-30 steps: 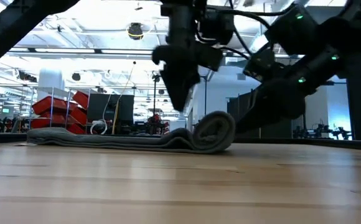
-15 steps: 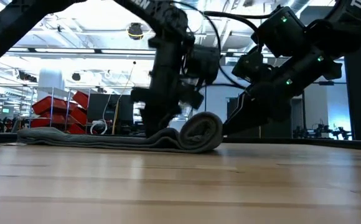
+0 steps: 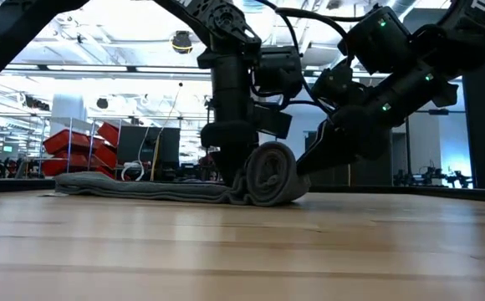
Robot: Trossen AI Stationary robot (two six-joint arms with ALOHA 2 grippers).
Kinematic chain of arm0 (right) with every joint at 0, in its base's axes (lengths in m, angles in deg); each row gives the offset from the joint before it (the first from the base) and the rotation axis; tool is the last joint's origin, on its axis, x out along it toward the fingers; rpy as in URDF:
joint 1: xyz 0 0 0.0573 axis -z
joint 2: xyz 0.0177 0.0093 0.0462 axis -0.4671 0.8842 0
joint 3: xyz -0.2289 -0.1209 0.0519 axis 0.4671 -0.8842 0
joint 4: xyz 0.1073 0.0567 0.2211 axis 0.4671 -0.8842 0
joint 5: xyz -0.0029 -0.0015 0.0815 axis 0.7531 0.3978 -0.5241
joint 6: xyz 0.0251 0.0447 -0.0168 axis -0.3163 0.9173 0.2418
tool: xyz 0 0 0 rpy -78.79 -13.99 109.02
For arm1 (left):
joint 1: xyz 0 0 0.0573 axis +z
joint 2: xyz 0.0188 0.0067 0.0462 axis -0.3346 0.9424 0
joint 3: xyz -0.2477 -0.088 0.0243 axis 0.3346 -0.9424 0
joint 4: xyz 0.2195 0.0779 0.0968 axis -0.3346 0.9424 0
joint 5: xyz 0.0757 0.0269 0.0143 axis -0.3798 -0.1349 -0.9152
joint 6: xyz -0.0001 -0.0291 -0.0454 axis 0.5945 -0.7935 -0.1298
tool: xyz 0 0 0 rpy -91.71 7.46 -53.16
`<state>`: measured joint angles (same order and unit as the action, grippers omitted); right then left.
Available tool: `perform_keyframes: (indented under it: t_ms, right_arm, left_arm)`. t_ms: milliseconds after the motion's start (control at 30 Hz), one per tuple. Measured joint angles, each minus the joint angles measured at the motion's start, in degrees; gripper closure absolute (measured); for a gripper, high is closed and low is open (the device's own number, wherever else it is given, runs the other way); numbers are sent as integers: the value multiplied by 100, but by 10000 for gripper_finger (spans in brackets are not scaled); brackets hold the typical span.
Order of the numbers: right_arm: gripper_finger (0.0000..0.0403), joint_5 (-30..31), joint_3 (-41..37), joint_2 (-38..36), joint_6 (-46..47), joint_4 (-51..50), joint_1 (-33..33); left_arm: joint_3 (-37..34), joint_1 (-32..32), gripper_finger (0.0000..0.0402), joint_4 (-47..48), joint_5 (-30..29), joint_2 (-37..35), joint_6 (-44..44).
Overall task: Roll towel
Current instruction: Roll the gray towel
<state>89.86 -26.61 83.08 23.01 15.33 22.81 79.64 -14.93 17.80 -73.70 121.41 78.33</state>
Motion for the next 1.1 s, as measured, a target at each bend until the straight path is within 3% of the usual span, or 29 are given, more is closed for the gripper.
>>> perform_keyframes:
  t_ms: [633,1100]
  right_arm:
    - [184,-239,302,63,-197,95,70]
    - [184,-478,302,137,-180,483,155]
  left_arm:
    - [34,-67,228,636,-148,15,0]
    - [59,-101,228,536,-151,2,-96]
